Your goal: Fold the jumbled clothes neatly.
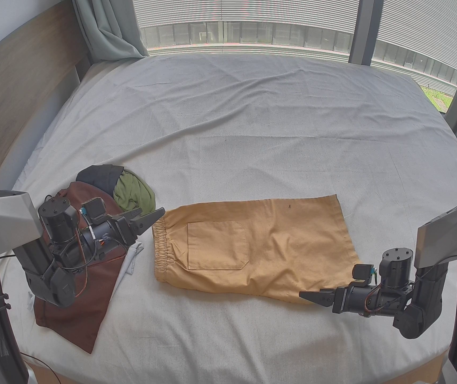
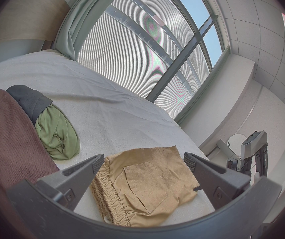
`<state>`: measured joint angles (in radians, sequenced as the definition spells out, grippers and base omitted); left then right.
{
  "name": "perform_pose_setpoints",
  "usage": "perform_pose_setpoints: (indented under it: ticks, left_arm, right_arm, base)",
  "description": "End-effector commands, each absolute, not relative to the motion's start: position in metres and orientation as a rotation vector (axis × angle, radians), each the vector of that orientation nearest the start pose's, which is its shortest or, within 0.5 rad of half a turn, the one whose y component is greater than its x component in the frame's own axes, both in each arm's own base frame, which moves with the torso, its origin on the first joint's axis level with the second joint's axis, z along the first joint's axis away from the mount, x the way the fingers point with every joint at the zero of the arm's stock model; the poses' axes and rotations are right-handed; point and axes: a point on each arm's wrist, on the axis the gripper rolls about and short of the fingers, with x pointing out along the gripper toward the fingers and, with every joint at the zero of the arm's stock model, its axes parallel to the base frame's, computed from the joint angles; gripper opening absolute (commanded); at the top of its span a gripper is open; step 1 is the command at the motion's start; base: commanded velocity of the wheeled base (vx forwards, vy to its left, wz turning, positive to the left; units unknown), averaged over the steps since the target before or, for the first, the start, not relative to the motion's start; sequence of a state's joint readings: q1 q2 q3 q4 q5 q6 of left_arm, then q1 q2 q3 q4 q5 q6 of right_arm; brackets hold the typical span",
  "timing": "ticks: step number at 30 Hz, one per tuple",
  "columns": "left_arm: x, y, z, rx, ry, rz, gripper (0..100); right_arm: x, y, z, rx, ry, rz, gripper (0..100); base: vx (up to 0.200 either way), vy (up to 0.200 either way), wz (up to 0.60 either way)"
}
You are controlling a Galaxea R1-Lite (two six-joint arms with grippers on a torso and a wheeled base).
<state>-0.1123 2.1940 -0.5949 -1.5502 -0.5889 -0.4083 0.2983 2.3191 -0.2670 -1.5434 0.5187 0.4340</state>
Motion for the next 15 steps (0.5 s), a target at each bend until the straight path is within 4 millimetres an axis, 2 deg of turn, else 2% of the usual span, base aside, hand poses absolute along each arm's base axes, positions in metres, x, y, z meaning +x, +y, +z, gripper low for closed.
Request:
perform_pose_setpoints:
  ticks: [1, 3, 6, 11, 15]
  left_arm:
    - [0.341, -0.051, 0.061, -0.405, 0.195, -0.681, 100]
    - [0.341, -0.051, 0.061, -0.408, 0.196, -0.680, 100]
    - [0.339, -0.051, 0.059, -0.412, 0.207, -0.681, 100]
    - [0.338, -0.053, 0.050, -0.419, 0.239, -0.681, 100]
    - [0.340, -0.053, 0.038, -0.427, 0.273, -0.672, 100]
  right_arm:
    - [0.263, 0.091, -0.031, 0.462, 0.724, 0.659, 100]
    - [0.262, 0.092, -0.025, 0.460, 0.705, 0.668, 100]
    - [0.259, 0.095, -0.001, 0.451, 0.633, 0.704, 100]
    - [0.250, 0.100, 0.027, 0.439, 0.553, 0.755, 100]
    - [0.248, 0.100, 0.029, 0.437, 0.549, 0.758, 100]
  base:
    - [0.000, 0.000, 0.00]
    - [0.000, 0.000, 0.00]
    - [0.000, 0.000, 0.00]
    - [0.000, 0.000, 0.00]
    - [0.000, 0.000, 0.00]
